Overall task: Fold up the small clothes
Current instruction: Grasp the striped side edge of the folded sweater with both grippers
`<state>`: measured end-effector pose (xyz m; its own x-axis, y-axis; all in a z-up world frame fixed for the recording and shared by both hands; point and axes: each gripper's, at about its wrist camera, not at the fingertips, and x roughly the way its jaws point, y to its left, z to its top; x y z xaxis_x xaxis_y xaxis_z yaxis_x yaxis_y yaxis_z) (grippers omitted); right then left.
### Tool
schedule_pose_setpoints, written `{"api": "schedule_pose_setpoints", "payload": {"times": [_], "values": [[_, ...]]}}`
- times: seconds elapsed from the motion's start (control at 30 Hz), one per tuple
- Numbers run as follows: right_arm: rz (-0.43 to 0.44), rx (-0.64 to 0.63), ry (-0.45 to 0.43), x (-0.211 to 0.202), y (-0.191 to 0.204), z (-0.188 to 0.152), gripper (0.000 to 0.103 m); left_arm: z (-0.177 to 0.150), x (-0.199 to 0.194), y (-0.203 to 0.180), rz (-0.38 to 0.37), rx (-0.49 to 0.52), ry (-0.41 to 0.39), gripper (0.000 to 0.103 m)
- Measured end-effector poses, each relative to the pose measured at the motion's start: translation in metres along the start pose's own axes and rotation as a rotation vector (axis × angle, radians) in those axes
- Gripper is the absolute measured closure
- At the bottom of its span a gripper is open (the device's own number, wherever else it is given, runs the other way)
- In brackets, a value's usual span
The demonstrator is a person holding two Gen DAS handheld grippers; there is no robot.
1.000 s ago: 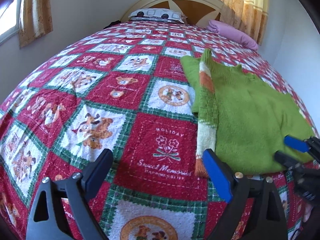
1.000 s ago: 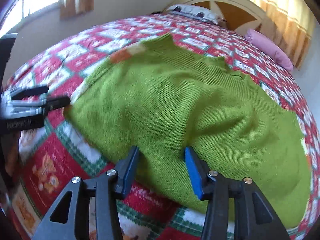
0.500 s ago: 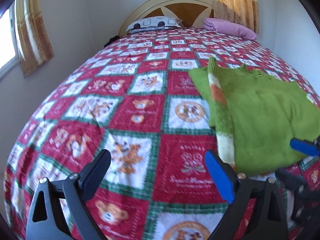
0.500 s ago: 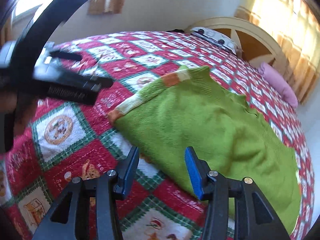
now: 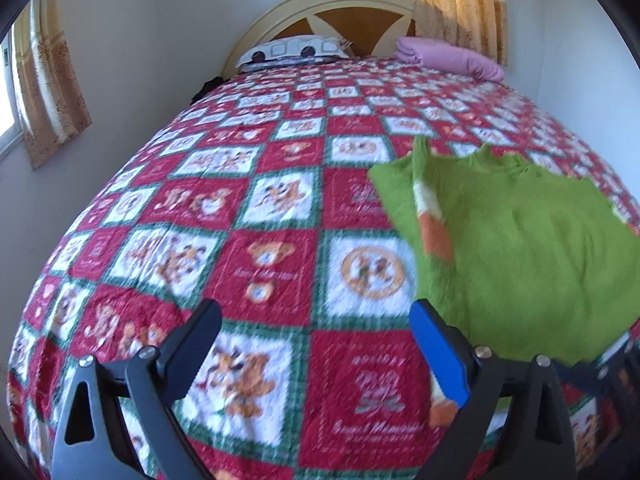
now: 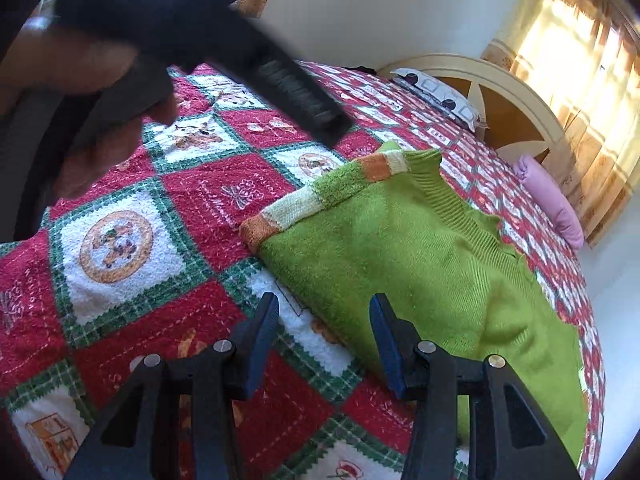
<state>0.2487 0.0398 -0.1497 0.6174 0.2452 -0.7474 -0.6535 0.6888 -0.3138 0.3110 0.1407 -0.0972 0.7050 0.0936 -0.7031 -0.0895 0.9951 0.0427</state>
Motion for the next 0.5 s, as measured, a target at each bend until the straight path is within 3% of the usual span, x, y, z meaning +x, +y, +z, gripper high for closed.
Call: {"api": "schedule_pose_setpoints", "payload": {"times": [0.27,0.5], "values": [[-0.034,-0.008,-0.014,0.003,0.004,0.004,0.055,0.029,0.012,-0.017,-0.102,-0.015,-0.019,0.006],[-0.064,-0.028,-0.027,0.008,0.01,0.008,0.055,0.052,0.052,-0.036,-0.173,-0.008,0.02,0.006]]}}
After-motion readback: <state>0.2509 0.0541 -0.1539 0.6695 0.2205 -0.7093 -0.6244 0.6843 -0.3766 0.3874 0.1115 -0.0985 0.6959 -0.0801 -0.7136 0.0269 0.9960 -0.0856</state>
